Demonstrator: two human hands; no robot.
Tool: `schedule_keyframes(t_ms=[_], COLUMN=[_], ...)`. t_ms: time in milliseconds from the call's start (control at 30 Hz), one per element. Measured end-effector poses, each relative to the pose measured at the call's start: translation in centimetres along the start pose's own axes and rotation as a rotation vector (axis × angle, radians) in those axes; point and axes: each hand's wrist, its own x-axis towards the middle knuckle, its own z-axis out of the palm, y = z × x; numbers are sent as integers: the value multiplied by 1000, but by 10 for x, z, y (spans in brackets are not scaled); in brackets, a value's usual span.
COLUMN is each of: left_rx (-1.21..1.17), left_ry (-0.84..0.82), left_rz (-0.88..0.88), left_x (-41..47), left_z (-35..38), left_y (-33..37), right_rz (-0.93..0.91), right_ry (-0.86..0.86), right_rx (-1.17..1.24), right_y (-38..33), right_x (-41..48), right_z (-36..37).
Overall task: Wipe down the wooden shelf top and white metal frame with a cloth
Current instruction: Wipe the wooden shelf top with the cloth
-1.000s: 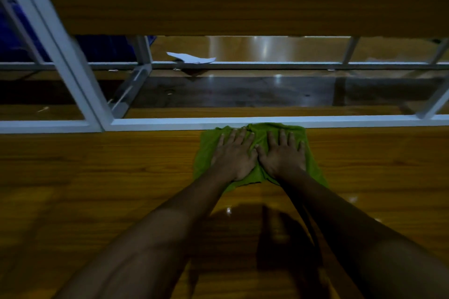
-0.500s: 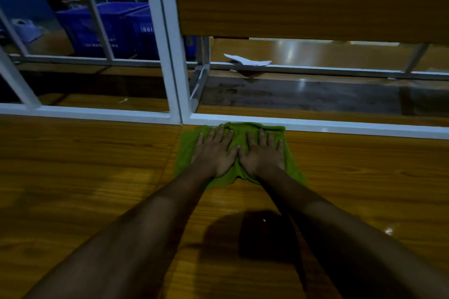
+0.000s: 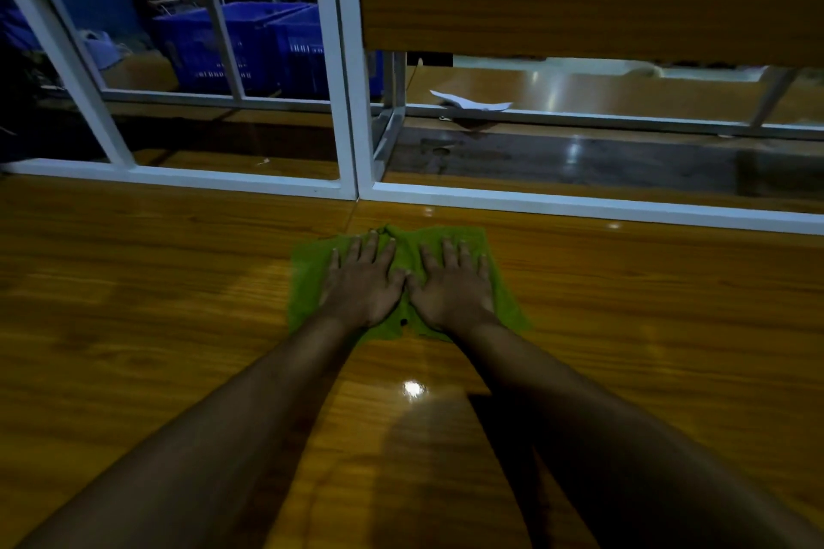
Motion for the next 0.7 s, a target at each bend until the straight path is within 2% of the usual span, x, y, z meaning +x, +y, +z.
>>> schedule_keyframes(t_ms=[200, 367, 700], left_rx=[32, 32, 55], left_ry=[-50, -29, -37], left_rz=[-43, -34, 80], left_x=[-57, -96, -144], left_z=[-1, 3, 9], left_y=[23, 50, 112], right_rz=[-22, -9, 81], right_ry=[-29, -20, 56], right_rx=[-6, -20, -54], right_y=[14, 43, 86], right_x=[-55, -94, -169], right_z=[2, 0, 0])
